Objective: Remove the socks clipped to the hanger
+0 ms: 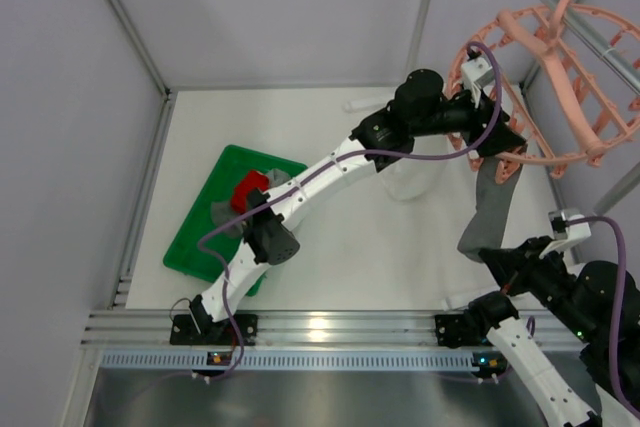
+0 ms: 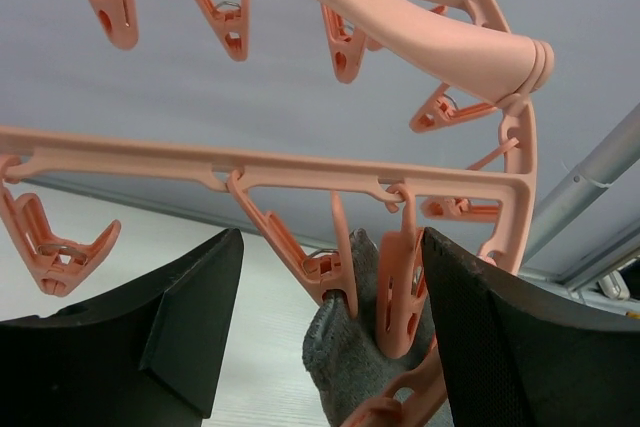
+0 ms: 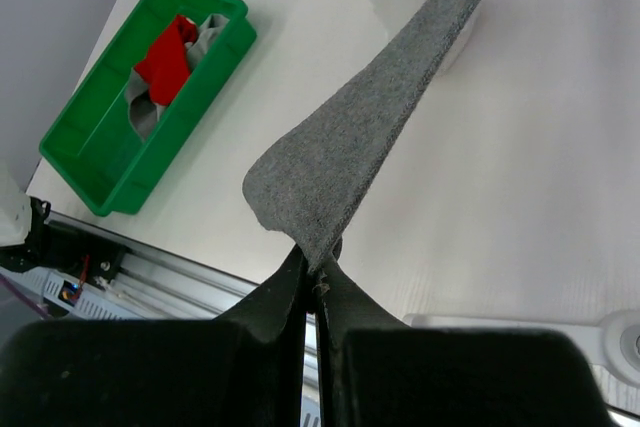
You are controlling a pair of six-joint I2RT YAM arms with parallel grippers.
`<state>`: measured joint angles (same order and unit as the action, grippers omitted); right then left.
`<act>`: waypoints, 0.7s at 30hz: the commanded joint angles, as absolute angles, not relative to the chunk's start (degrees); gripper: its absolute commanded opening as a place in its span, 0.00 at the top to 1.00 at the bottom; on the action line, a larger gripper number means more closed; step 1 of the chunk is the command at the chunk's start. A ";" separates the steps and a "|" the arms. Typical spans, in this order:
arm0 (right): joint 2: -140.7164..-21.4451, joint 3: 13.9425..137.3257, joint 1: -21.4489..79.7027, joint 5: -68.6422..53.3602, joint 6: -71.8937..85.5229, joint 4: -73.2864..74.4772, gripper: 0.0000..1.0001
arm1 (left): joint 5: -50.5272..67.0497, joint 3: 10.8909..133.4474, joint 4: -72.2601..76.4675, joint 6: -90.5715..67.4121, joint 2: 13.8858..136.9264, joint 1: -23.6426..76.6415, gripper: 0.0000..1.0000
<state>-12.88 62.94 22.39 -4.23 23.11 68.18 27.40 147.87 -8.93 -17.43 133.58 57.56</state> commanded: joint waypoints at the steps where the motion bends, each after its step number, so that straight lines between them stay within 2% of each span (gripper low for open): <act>1: -13.27 65.30 23.03 -4.39 22.94 69.43 1.00 | 27.07 148.97 -4.92 -18.10 134.21 57.66 0.24; 7: -13.01 65.30 23.03 -4.83 23.29 69.17 1.00 | 26.02 148.89 -4.22 -18.28 134.47 57.74 0.26; 9: -13.01 65.39 23.12 -4.92 23.47 69.26 1.00 | 25.49 148.71 -3.96 -18.19 134.47 57.66 0.32; 15: -13.01 66.27 23.12 -4.66 23.38 70.05 1.00 | 23.73 148.54 -2.64 -18.81 134.39 57.66 0.42; 21: -12.92 67.24 23.03 -4.48 23.38 70.49 1.00 | 23.99 148.36 -2.55 -19.25 135.17 57.83 0.44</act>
<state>-12.86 65.17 22.39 -4.36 23.14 69.38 24.38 147.87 -5.98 -18.59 133.69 57.63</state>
